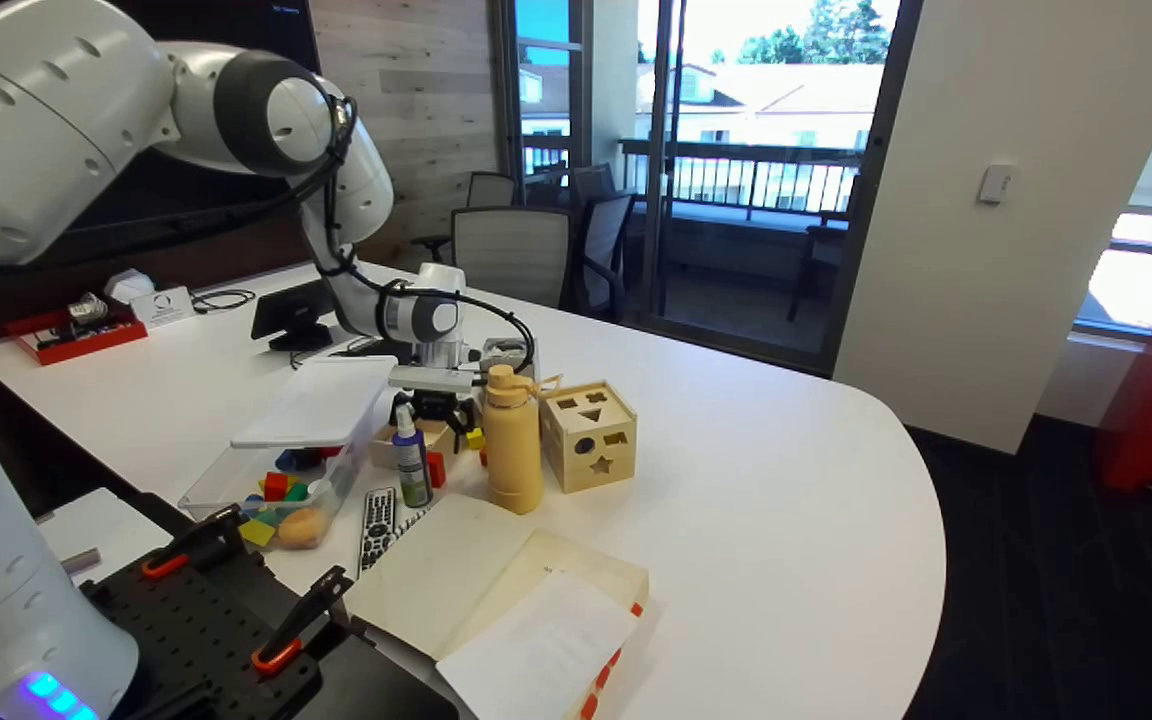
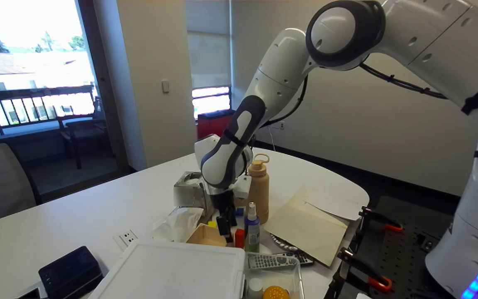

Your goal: Put the left orange block in the toy box

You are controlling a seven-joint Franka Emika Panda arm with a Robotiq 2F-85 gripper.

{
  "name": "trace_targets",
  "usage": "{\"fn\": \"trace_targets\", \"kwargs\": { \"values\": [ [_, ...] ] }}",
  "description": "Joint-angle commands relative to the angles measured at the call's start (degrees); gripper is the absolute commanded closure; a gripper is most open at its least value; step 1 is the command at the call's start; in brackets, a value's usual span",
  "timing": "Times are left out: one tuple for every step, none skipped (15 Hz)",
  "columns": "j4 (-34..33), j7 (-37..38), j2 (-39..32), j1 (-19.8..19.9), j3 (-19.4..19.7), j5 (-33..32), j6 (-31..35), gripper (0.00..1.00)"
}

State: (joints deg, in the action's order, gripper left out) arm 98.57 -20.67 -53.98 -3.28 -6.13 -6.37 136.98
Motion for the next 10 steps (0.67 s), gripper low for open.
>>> {"fn": "trace_targets", "kwargs": {
  "values": [
    [-2.2,2.1,-0.6,-1.0,0.8,-1.3,-2.9,0.00],
    [-2.4,2.3,-0.6,-1.2,1.0,-1.5,-3.2,0.00],
    [-2.6,2.7,-0.7,-1.5,1.3,-1.7,-3.6,0.00],
    [-3.0,3.2,-0.9,-1.8,1.6,-1.9,-4.2,0.00],
    [-3.1,3.9,-0.8,-2.2,1.9,-2.3,-4.9,0.00],
    [-3.4,4.4,-0.9,-2.5,2.1,-2.7,-5.9,0.00],
    [-3.9,5.2,-1.0,-2.9,2.5,-3.2,-7.2,0.00],
    [-4.3,5.7,-1.1,-3.1,2.6,-3.4,-8.4,0.00],
    [-4.8,6.0,-1.3,-3.3,2.7,-3.7,-9.7,0.00],
    [-5.4,6.4,-1.6,-3.4,2.7,-3.8,-10.7,0.00]
  ]
}}
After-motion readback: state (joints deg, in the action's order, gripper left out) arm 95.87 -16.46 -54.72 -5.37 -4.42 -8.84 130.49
